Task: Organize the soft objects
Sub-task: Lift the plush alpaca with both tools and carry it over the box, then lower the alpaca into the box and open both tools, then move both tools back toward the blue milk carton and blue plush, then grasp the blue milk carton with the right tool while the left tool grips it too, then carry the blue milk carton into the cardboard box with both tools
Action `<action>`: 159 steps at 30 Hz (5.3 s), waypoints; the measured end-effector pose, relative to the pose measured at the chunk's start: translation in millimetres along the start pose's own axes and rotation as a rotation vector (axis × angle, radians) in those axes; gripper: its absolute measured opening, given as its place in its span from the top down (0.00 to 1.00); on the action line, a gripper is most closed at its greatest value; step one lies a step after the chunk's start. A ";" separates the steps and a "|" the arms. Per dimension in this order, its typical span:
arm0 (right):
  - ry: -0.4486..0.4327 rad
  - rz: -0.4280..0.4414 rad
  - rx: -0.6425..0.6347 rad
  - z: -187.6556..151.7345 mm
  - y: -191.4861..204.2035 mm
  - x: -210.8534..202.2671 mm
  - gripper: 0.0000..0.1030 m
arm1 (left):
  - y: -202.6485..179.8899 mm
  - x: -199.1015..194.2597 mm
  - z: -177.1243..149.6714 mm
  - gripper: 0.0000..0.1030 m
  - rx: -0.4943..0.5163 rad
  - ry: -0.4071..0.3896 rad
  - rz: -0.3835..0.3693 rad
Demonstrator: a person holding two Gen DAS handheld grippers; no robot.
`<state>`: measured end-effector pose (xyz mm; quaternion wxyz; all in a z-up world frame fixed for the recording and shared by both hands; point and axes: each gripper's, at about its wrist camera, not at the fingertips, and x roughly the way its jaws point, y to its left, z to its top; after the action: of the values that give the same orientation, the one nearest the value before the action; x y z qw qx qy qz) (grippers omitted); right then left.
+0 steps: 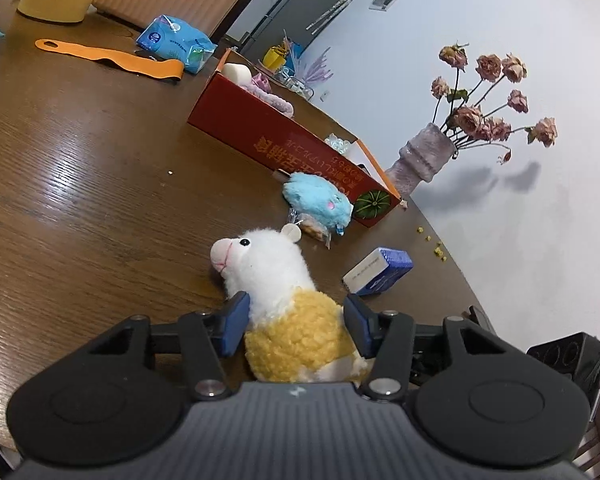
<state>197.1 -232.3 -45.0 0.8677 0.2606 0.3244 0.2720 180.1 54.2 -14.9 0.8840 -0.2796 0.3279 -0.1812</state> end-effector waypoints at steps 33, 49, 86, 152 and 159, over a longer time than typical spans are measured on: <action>-0.022 -0.504 -0.260 301.1 -98.8 161.9 0.52 | -73.7 337.5 242.0 0.54 0.182 0.156 0.055; -0.165 -0.521 -0.438 302.7 -12.8 20.7 0.22 | -82.9 120.1 232.7 0.14 0.529 -0.181 0.349; -0.306 -0.323 -0.416 21.7 37.2 -139.3 0.12 | -79.0 -68.5 -24.1 0.00 0.549 -0.291 0.279; -0.101 -0.187 -0.145 57.8 -31.3 -49.4 0.75 | -98.5 81.2 5.9 0.68 0.288 0.113 -0.019; -0.195 -0.126 -0.224 137.4 -6.4 -25.1 0.75 | -109.1 93.6 90.2 0.68 0.341 -0.041 -0.017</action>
<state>279.8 -290.8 51.3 0.9340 0.1665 0.2221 0.2251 294.0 -44.0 63.9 0.9236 -0.1320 0.2720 -0.2357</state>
